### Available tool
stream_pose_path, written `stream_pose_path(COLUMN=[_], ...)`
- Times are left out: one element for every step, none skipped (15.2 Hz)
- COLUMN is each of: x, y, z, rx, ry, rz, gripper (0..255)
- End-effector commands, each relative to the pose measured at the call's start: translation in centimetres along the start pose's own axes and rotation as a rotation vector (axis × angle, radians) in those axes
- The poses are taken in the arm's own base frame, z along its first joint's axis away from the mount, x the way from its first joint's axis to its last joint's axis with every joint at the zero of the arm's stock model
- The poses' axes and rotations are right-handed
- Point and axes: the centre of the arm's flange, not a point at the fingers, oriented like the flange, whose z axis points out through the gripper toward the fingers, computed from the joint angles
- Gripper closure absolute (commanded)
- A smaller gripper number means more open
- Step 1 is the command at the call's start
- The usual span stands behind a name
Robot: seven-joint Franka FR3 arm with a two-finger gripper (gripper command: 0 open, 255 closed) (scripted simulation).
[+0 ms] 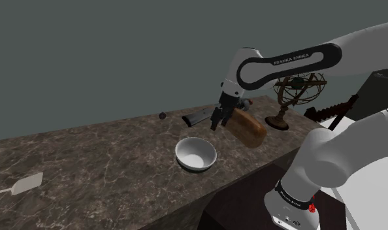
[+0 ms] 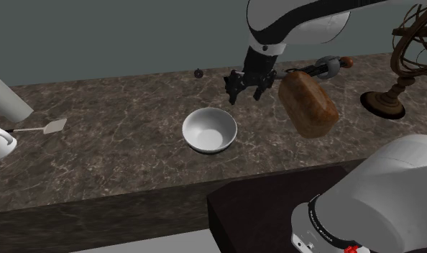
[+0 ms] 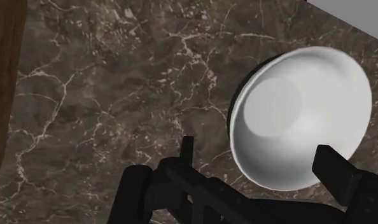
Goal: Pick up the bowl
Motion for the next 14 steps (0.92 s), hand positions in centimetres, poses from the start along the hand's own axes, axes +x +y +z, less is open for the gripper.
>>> stream_pose_path(x=[0.4, 0.7, 1.0, 1.3, 1.6, 1.7, 1.7, 1.7, 1.7, 1.7, 1.7, 1.7, 1.7, 1.7], y=[0.0, 0.0, -0.1, -0.2, -0.2, -0.2, -0.1, 0.0, 0.1, 0.2, 0.3, 0.5, 0.6, 0.6], z=[2.7, 3.9, 5.2, 6.5, 7.8, 7.8, 8.3, 8.8, 9.4, 9.9, 10.4, 10.9, 11.7, 11.7], rx=[0.020, 0.031, 0.041, 0.052, 0.062, 0.062, 0.062, 0.062, 0.062, 0.062, 0.062, 0.062, 0.062, 0.062], ry=[-0.002, -0.004, -0.006, -0.008, -0.010, -0.010, -0.010, -0.010, -0.010, -0.010, -0.010, -0.010, -0.010, -0.010], rz=[0.009, 0.012, 0.016, 0.020, 0.023, 0.024, 0.024, 0.024, 0.024, 0.024, 0.024, 0.024, 0.024, 0.024], gripper=[0, 0, 0, 0, 0, 0, 0, 0, 0, 0, 0, 0, 0, 0])
